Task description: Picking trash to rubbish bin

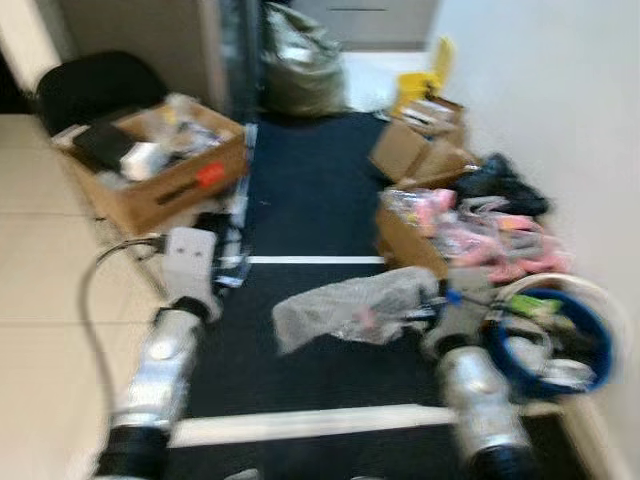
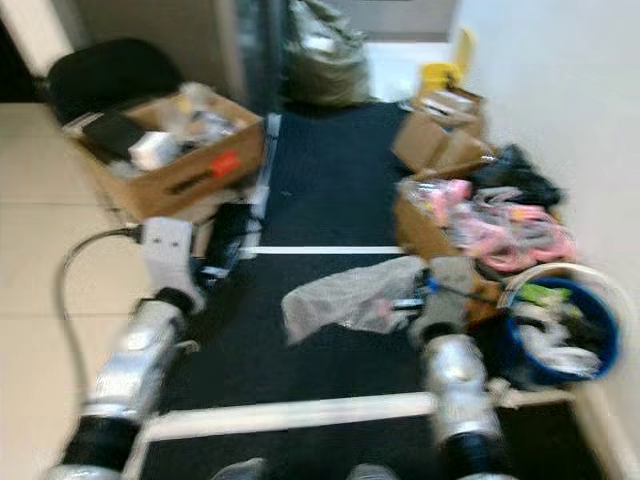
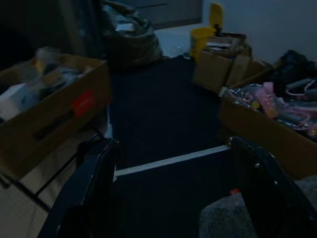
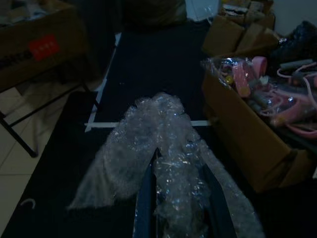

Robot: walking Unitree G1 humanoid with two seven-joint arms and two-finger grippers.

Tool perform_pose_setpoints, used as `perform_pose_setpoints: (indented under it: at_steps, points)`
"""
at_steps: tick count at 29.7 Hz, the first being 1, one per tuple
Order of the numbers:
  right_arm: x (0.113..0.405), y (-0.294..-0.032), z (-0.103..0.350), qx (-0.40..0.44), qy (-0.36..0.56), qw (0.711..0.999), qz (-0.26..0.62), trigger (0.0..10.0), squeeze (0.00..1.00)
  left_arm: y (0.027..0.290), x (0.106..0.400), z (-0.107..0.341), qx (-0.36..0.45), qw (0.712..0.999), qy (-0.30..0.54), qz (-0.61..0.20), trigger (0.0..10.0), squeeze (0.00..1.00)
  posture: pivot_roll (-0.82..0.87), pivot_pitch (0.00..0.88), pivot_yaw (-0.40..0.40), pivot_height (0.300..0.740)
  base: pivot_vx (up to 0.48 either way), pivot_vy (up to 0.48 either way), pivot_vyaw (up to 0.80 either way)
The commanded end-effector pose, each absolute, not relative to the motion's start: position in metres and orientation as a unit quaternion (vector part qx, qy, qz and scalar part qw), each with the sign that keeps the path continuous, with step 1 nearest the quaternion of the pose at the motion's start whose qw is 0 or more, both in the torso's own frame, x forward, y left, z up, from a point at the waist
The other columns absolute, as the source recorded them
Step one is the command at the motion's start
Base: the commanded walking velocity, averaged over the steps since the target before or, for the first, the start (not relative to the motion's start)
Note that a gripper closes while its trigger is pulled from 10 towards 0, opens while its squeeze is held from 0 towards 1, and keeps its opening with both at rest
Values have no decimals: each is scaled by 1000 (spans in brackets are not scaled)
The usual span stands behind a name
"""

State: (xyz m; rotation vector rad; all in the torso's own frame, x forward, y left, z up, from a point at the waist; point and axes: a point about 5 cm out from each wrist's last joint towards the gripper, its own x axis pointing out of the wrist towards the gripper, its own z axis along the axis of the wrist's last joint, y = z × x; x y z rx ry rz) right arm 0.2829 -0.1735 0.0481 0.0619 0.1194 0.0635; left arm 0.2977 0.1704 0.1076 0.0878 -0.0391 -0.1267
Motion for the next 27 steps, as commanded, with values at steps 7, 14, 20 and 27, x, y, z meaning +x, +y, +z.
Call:
perform_pose_setpoints:
  at_steps: [7,14,20,27]
  points:
    - [283,-177,47,23,64,997,28,10000,0,171,296,104,50,997,-10,-65,10000,0,-51,19,15,740,299,0,0]
    - [283,-176,45,26,71,997,31,10000,0,170,297,104,49,997,-9,-66,10000,0,-54,16,13,740,299,0,0]
    - [283,-178,46,26,70,997,28,10000,0,171,297,104,49,997,-10,-66,10000,0,-53,13,12,740,299,0,0]
    - [285,-178,46,31,73,996,28,10000,0,171,297,104,49,997,-10,-64,10000,0,-54,13,9,740,298,0,0]
